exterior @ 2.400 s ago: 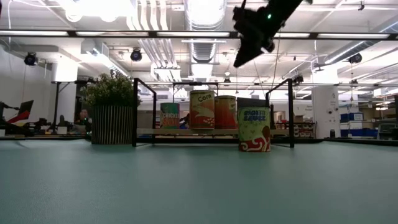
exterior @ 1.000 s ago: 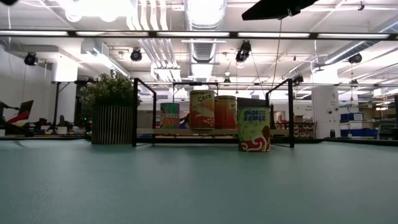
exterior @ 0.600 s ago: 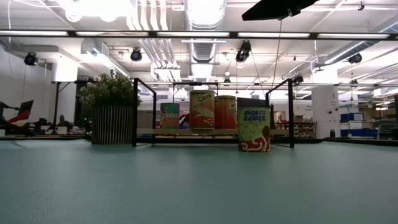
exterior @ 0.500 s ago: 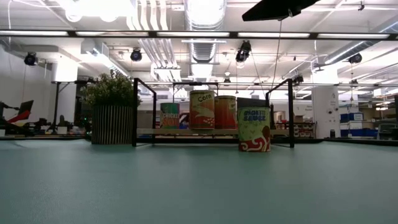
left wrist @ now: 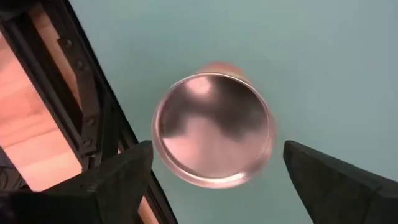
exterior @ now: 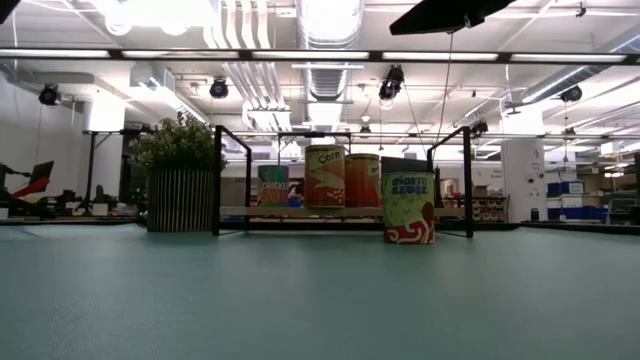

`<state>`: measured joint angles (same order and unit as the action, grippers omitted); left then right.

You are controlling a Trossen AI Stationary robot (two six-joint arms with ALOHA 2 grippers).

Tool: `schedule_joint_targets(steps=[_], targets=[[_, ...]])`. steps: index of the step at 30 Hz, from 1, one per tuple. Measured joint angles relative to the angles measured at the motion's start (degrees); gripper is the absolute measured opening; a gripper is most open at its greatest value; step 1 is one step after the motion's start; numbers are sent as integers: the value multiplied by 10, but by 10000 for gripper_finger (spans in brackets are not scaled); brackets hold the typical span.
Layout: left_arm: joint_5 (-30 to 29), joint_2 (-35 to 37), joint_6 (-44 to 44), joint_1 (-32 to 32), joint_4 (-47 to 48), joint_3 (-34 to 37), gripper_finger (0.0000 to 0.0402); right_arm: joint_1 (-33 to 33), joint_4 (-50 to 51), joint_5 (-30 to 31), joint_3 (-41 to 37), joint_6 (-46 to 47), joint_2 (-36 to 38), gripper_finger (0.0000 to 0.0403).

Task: Pick and place cans onto a shelf
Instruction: Put the canned pineapple on the shelf

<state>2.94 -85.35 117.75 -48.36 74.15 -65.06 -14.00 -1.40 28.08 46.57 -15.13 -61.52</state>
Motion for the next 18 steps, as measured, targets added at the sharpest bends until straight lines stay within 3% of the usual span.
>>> schedule_joint_targets(steps=[18], targets=[[-9,12,-2,-16,0,37,340,0,7,0,0,1,0,9]])
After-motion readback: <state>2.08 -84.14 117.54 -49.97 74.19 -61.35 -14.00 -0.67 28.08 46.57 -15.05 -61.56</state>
